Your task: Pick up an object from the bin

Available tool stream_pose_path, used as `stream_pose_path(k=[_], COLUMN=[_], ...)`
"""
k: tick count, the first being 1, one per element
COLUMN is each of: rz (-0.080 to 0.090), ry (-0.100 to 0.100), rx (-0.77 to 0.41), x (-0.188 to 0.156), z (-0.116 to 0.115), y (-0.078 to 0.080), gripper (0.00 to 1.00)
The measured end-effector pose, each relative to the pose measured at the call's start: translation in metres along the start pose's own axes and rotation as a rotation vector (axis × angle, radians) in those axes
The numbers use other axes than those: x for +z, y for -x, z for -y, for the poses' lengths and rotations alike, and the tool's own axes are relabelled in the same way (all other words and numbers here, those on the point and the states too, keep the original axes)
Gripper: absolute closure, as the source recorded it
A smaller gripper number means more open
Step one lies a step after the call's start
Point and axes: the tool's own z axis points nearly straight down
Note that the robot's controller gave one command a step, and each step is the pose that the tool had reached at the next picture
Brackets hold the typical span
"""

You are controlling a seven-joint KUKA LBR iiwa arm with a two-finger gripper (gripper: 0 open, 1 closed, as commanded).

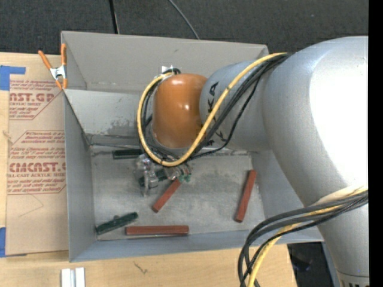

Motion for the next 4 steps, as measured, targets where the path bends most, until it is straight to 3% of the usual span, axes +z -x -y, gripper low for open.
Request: stream_pose_path(k=[1, 2, 3, 4], rz=[-0.001, 0.006, -0.009, 0.000], ry=[0.000, -0.002, -0.001, -0.003], rx=[0.001, 0.003, 0.002, -0.066], x=[-0.001, -0.042, -0.081, -0.122], z=[0.000, 0.011, 0.024, -0.002], y=[-0.001, -0.006, -0.013, -0.026], gripper=[1.00, 1.00, 1.00, 1.00])
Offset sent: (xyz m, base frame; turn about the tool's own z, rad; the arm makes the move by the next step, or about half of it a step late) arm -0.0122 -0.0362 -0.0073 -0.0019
